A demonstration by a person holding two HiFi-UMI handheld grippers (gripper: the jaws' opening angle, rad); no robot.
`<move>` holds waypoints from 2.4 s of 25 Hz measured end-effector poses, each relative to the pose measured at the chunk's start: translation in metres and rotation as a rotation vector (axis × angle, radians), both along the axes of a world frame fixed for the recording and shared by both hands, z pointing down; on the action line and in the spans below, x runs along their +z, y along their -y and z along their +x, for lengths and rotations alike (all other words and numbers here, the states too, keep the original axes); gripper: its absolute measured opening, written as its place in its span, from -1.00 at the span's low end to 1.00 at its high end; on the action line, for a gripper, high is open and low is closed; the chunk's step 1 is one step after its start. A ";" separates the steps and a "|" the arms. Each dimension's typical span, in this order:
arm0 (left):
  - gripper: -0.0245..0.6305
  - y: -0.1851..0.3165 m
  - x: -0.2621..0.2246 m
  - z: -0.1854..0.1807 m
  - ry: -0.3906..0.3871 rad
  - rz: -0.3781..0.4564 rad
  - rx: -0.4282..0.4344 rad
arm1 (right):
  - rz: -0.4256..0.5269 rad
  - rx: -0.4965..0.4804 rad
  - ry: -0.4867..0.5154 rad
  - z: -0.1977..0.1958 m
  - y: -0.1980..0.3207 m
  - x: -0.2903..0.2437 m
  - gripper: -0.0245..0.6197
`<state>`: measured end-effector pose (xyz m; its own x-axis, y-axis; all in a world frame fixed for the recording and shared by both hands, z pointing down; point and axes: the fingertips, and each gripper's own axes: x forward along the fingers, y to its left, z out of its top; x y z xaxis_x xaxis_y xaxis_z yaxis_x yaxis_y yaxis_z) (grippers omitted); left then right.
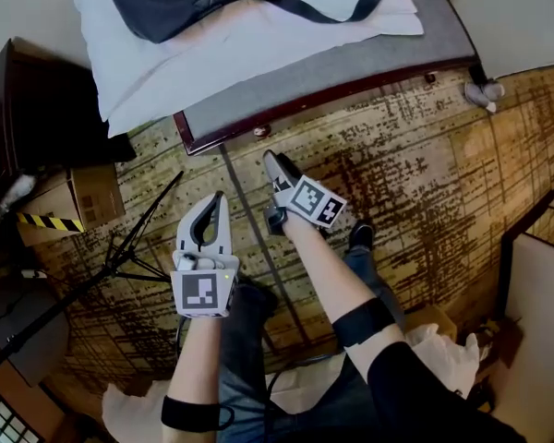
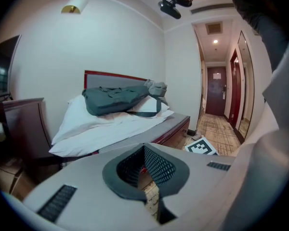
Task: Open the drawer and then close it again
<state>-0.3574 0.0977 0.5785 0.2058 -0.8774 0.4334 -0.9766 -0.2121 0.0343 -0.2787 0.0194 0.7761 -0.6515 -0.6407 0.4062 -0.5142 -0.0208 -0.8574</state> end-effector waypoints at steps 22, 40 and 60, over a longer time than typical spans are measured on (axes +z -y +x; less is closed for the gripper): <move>-0.92 0.042 0.083 -0.002 -0.033 0.011 0.032 | 0.004 0.088 0.158 -0.032 0.054 0.082 -0.56; -0.92 0.032 0.090 -0.001 -0.041 -0.013 0.034 | -0.033 0.129 0.099 -0.026 0.055 0.084 -0.69; -0.92 0.002 0.052 0.052 -0.058 -0.019 0.128 | -0.142 0.121 0.068 0.015 -0.030 0.086 -0.69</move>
